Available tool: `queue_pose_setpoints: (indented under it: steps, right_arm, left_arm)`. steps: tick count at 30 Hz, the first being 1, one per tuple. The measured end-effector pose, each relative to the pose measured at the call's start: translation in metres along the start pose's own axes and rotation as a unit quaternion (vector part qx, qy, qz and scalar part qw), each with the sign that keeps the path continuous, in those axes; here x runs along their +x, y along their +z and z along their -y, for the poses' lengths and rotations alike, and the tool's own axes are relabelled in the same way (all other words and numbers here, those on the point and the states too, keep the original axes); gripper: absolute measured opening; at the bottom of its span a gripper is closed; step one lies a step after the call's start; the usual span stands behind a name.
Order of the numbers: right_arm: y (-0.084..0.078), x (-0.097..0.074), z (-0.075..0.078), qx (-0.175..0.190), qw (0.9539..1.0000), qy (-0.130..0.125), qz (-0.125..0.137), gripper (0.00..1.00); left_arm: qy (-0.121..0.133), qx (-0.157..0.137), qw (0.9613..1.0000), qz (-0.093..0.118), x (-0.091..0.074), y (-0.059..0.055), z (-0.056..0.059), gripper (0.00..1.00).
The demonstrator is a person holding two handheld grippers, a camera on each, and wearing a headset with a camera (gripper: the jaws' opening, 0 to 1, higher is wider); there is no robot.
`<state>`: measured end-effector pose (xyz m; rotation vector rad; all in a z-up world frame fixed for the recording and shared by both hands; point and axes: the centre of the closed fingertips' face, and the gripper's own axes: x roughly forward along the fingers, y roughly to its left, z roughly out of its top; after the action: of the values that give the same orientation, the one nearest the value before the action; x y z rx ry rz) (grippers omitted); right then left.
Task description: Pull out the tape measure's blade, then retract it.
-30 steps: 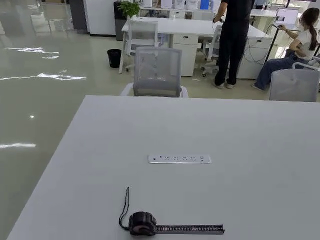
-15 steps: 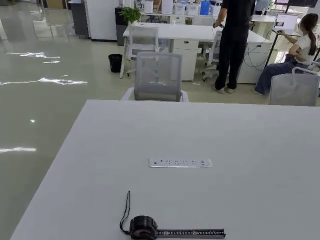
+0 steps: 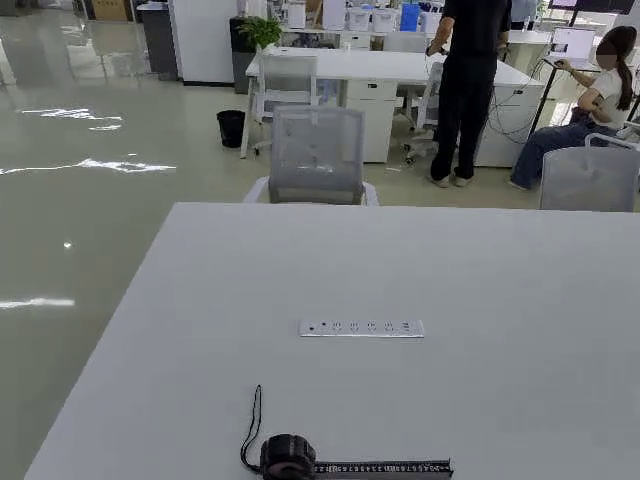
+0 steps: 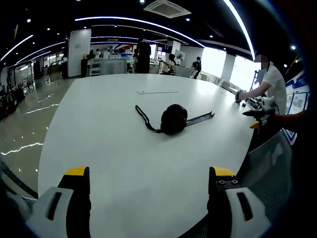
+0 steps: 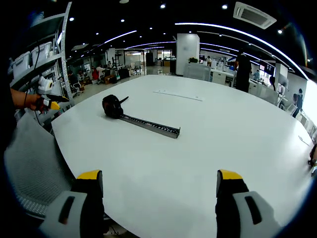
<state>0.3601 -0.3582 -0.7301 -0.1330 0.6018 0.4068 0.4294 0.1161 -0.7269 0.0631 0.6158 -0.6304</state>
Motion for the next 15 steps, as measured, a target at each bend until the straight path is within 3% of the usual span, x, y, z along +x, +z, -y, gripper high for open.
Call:
queue_pose_setpoints:
  steps: [2, 5, 9, 15]
  right_arm:
    - [0.0, 0.006, 0.0, -0.002, 1.0, 0.004, -0.002, 0.96]
    - [0.001, 0.015, 0.002, -0.01, 0.9999, 0.007, -0.005, 0.93]
    - [0.005, 0.025, 0.001, -0.012, 0.9998, 0.013, -0.007, 0.92]
    - [0.005, 0.038, 0.003, -0.018, 0.9996, 0.018, -0.012, 0.9]
  left_arm:
    - [-0.006, 0.004, 1.0, -0.002, 0.007, 0.003, 0.009, 0.99]
    - [-0.011, 0.01, 0.9999, -0.007, 0.016, 0.007, 0.013, 0.99]
    - [0.002, -0.007, 0.9999, 0.011, 0.025, 0.024, 0.014, 0.99]
    - [-0.019, -0.022, 0.9996, 0.006, 0.044, 0.033, 0.029, 0.99]
